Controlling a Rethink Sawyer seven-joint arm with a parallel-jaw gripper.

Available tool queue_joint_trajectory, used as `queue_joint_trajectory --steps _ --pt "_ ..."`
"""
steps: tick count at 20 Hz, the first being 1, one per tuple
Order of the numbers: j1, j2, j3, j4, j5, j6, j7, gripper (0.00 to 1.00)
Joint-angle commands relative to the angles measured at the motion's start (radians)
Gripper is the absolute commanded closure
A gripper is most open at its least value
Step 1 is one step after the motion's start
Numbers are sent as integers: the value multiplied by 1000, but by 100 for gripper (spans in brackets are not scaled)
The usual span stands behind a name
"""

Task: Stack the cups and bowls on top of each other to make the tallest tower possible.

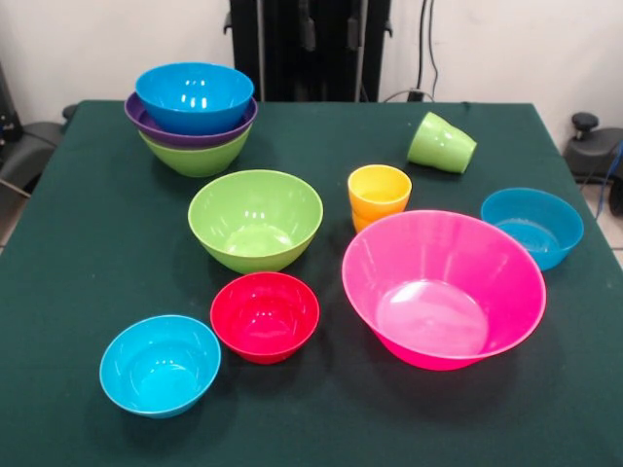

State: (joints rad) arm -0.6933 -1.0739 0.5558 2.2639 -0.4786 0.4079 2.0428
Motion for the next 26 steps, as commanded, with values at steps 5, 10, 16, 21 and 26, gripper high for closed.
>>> queue_joint_trajectory --steps 5,10,16,21,26 --pt "201 228 -195 -194 -81 -19 148 0" --pt "190 304 -190 -266 -67 -34 60 0" --pt "160 332 -165 -297 -68 -31 1 0" --pt "127 311 -139 -295 -60 0 -37 0" --pt "86 296 -115 -284 -58 19 -71 0"
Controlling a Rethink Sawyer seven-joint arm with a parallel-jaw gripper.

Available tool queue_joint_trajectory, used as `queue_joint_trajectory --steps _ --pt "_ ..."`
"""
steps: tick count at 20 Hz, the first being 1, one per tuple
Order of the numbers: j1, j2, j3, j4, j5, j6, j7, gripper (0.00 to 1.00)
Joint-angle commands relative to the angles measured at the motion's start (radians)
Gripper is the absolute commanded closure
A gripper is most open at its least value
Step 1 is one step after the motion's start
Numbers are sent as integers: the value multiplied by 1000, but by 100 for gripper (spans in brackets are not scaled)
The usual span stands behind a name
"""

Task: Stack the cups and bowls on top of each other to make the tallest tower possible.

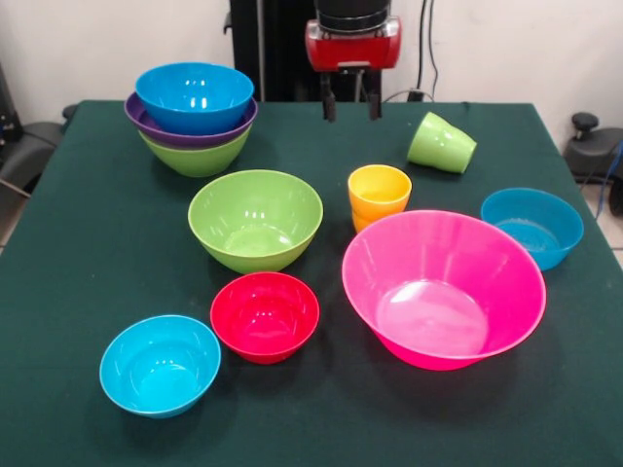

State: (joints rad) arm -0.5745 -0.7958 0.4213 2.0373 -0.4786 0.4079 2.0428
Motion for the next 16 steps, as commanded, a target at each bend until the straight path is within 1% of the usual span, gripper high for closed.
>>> queue_joint_trajectory --steps 1,7,9,11,15,16 --pt "-41 25 25 -62 -60 19 -79 0" --pt "-82 56 63 -104 -71 45 -133 0" --pt "-87 78 68 -121 -82 39 -140 0" --pt "-89 105 67 -127 -107 -10 -130 0" --pt "-89 140 64 -145 -137 -41 -118 0" --pt "-92 147 66 -147 -152 -61 -117 0"
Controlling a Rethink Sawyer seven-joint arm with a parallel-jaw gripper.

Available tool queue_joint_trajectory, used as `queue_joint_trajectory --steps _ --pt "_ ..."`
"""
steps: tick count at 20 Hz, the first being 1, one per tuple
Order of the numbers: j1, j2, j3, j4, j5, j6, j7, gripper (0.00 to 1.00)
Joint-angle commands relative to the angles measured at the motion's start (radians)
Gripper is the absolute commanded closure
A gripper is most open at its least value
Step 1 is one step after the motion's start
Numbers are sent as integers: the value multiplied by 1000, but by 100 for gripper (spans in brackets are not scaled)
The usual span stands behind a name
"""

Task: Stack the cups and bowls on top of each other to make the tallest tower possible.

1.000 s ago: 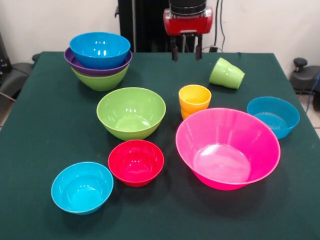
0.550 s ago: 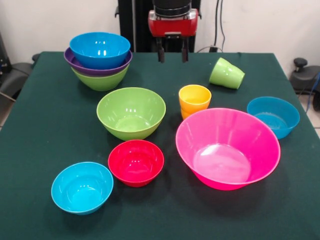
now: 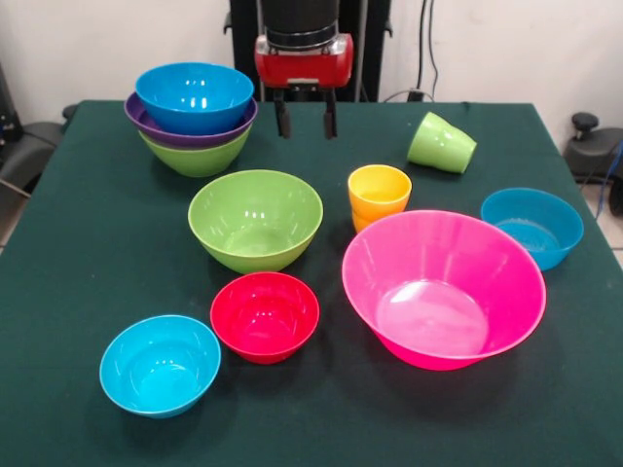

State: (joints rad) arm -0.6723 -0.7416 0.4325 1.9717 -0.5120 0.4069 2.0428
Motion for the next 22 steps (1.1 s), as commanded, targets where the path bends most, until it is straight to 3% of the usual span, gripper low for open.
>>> queue_joint_trajectory --steps 1,17,22 --pt "7 103 53 -86 -132 -83 -108 0" --pt "8 131 69 -124 -200 -121 -87 0" --pt "-11 133 81 -148 -205 -61 -130 0"
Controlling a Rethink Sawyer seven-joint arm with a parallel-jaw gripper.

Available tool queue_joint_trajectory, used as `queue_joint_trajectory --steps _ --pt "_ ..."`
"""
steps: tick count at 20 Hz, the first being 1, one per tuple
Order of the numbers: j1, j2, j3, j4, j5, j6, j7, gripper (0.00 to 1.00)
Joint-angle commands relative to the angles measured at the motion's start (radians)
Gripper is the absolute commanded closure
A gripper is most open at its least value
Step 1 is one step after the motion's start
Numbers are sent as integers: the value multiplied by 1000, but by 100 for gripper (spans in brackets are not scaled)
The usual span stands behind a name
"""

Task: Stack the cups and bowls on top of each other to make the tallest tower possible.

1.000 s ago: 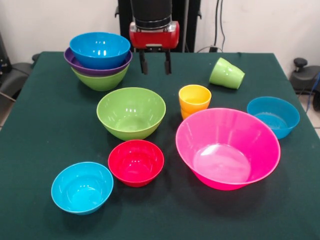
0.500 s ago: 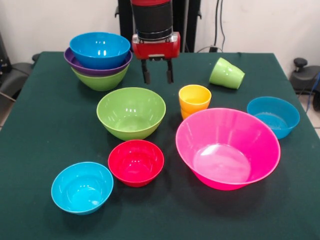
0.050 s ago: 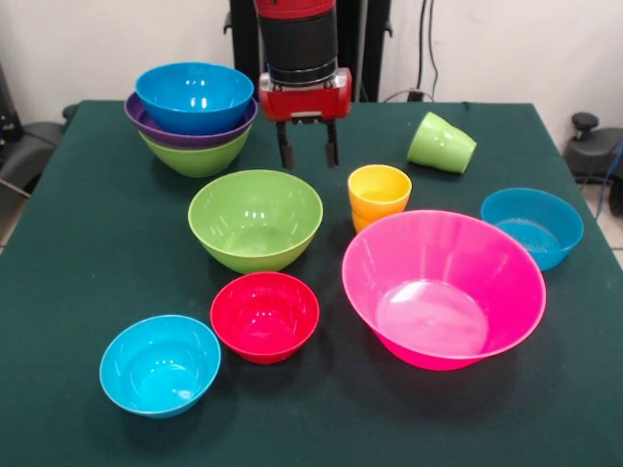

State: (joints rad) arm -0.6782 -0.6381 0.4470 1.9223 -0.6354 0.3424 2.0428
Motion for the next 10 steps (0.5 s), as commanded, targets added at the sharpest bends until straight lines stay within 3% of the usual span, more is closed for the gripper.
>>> queue_joint_trajectory --steps 1,10 --pt "-8 23 69 -103 -79 20 -140 0" --pt "-29 78 96 -155 -80 41 -172 0"
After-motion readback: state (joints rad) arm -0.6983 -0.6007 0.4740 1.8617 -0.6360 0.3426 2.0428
